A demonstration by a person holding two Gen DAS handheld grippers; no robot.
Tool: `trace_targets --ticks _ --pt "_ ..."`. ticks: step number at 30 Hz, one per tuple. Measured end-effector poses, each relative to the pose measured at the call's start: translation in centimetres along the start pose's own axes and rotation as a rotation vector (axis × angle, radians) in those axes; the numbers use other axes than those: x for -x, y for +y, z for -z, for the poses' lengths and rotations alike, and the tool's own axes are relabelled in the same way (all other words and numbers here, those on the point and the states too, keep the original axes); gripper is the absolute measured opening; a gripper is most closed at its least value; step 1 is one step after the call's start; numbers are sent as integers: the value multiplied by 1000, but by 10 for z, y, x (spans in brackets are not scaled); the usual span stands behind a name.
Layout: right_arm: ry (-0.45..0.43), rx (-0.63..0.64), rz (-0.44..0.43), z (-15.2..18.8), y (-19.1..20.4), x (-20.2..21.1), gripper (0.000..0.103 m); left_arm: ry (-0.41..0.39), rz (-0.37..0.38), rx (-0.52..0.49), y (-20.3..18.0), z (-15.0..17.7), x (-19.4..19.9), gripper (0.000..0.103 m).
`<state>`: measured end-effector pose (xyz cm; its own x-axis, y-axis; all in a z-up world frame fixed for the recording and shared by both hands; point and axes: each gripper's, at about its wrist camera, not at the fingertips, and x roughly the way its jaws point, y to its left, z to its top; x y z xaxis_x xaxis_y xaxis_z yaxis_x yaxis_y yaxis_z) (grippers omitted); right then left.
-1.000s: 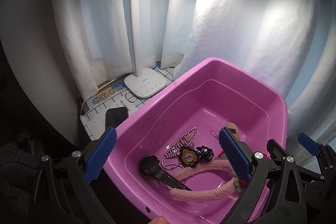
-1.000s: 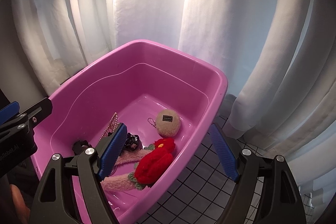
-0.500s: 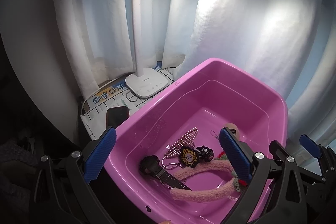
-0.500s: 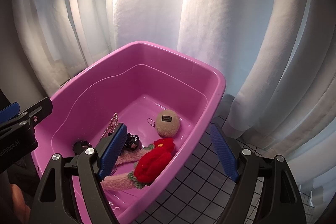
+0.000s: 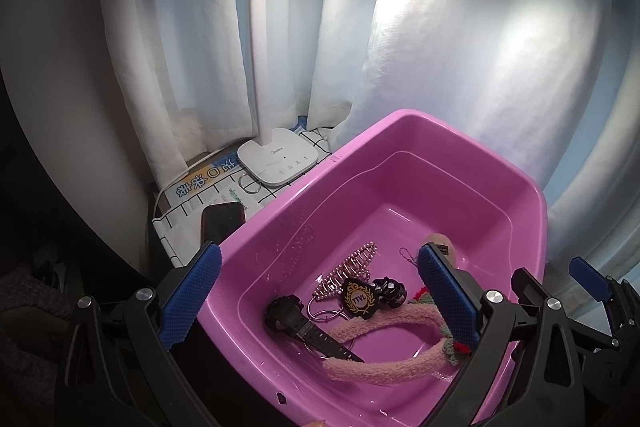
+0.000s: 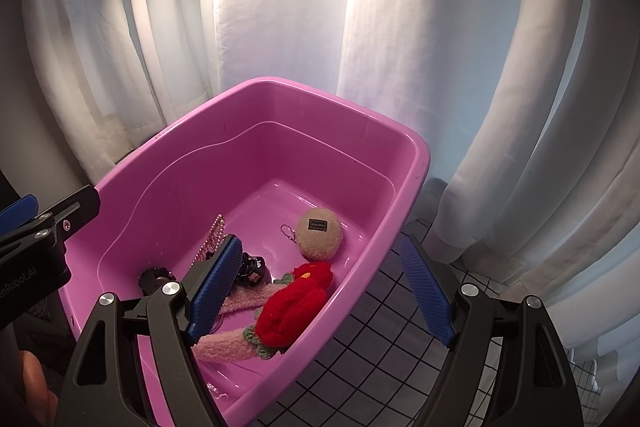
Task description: Organize jewelry
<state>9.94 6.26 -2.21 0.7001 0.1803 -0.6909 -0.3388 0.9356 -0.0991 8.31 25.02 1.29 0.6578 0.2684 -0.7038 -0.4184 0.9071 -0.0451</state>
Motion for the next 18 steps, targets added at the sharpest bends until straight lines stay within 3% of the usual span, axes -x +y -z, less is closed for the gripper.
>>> trace_targets --ticks 18 --pt "2 -8 7 0 1 -1 77 5 1 2 -1 2 0 97"
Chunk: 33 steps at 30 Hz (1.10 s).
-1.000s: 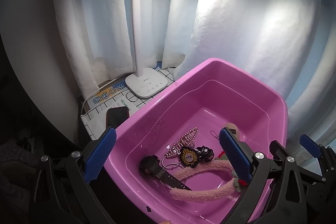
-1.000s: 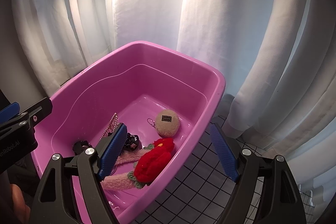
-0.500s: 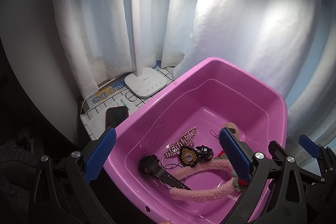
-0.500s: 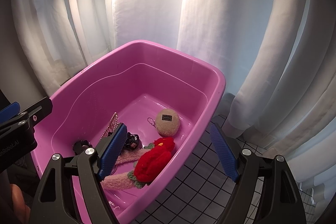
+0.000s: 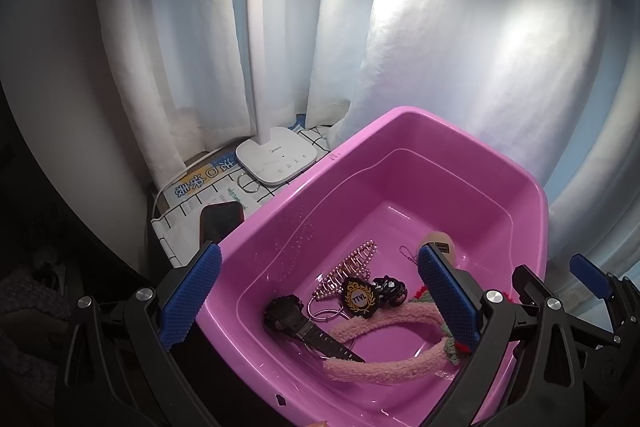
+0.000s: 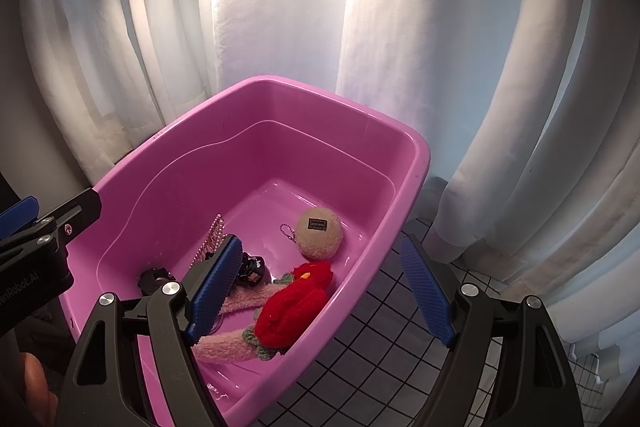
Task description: Organize jewelry
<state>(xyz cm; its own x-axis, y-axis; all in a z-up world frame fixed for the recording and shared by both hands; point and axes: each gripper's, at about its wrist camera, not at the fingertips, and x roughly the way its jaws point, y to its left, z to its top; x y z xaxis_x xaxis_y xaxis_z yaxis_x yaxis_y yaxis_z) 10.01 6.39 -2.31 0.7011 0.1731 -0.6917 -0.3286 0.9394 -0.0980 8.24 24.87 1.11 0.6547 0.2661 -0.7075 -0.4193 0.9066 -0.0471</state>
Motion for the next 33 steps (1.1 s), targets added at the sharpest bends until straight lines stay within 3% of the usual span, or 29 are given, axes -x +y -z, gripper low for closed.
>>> trace_targets --ticks 33 --pt "16 -2 4 1 5 -3 77 -8 -14 -21 5 -1 -6 97"
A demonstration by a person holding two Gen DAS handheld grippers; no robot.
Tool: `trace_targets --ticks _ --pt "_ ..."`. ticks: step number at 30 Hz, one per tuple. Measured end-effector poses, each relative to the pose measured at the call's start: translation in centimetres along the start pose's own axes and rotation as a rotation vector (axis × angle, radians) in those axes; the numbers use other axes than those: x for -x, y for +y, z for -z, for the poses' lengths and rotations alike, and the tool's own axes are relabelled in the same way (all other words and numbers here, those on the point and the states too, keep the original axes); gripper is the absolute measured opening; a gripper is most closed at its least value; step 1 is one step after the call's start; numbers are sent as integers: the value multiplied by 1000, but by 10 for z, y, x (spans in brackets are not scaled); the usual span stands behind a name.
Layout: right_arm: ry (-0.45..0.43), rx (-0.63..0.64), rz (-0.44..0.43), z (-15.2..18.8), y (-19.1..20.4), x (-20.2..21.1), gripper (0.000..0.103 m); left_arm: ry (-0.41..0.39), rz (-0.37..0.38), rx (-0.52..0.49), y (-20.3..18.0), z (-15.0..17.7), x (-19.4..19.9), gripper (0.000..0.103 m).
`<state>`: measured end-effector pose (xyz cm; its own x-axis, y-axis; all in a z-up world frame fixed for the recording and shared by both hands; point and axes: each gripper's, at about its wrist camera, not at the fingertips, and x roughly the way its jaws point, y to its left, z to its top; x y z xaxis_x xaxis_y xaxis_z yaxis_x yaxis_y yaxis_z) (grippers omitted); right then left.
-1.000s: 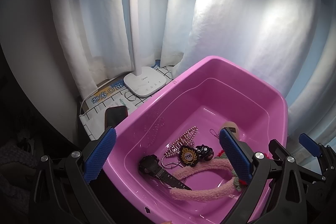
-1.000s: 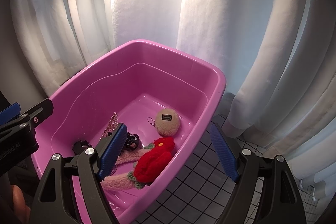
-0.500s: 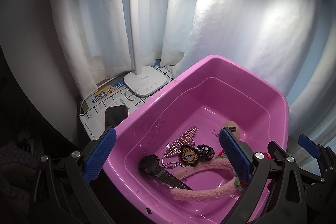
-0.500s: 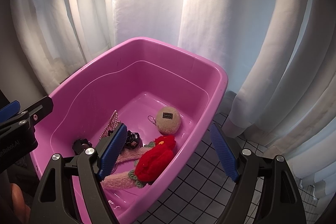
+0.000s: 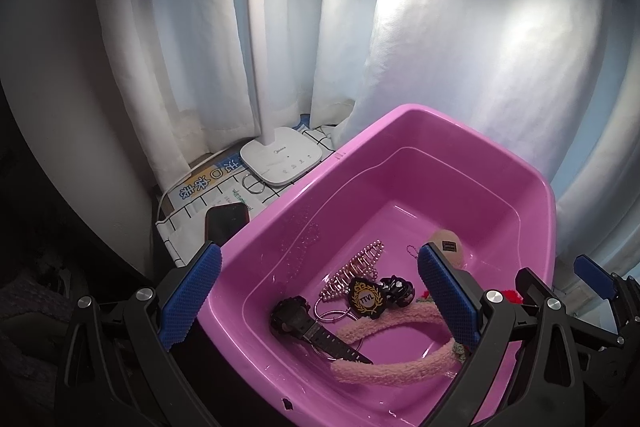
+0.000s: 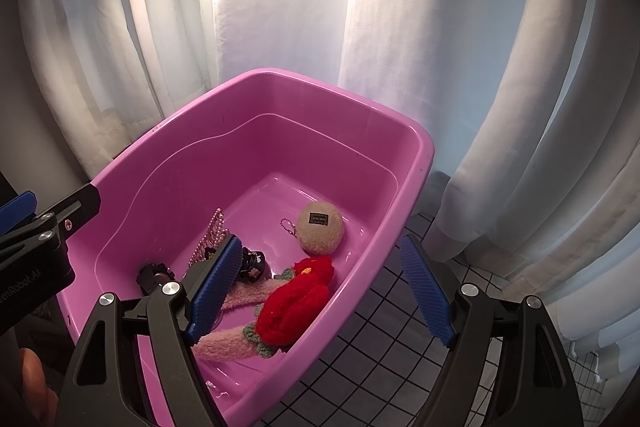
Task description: Organize jewelry
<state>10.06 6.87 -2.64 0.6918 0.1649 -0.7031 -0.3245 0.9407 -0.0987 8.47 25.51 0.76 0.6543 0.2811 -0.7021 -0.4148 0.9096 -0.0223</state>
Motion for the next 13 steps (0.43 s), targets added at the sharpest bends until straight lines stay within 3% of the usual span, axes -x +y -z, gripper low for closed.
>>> trace_targets --ticks 13 --pt "4 -8 -3 1 -4 -2 77 28 14 10 0 -4 -7 97"
